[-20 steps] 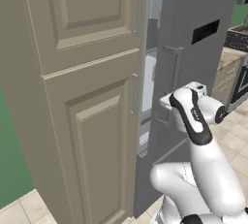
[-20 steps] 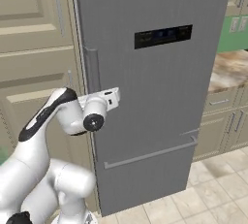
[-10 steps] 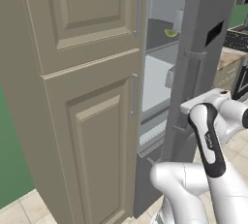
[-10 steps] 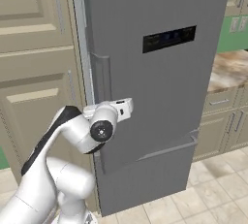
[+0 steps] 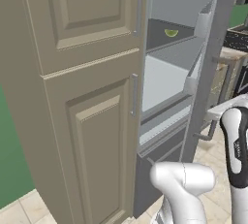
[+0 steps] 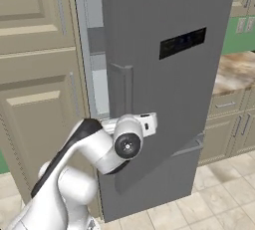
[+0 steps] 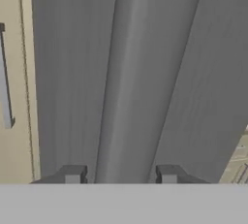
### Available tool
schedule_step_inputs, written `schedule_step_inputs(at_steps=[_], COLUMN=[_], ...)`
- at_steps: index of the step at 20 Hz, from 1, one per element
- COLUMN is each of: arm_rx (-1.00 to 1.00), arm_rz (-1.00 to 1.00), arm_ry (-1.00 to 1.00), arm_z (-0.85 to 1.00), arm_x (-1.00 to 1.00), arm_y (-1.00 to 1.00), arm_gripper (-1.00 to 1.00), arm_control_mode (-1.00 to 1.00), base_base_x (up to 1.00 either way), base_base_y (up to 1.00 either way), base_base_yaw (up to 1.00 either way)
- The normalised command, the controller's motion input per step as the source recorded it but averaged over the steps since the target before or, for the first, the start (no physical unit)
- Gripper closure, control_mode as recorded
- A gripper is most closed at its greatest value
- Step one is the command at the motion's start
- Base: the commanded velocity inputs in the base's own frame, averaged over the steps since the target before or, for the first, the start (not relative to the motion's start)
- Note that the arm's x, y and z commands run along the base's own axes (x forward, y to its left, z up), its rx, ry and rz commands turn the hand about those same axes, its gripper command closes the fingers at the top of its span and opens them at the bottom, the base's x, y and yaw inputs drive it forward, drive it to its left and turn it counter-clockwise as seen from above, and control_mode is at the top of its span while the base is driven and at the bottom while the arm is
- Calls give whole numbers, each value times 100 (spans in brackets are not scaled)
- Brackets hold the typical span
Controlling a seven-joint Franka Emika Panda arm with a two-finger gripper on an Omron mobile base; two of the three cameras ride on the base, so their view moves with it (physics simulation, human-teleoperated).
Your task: There is a bowl on the dining counter. Grab a lemon wedge from the fridge and place it in the bowl. Then get the liquor bottle and glass cup from the cabinet and place them next to the bowl.
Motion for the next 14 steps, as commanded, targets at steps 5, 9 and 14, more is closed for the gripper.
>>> schedule_step_inputs(at_steps=[5, 9, 14], arm_rx=[-2, -1, 0], arm_rz=[-5, 0, -3], arm_ry=[20, -14, -45], arm_z=[15, -1, 34], arm_x=[-38, -54, -100], arm_y=[-42, -7, -26], arm_gripper=[-100, -100, -100], arm_control_mode=[-100, -100, -100], base_base_x=[0, 0, 0], base_base_y=[0, 0, 0], base_base_yaw=[0, 0, 0])
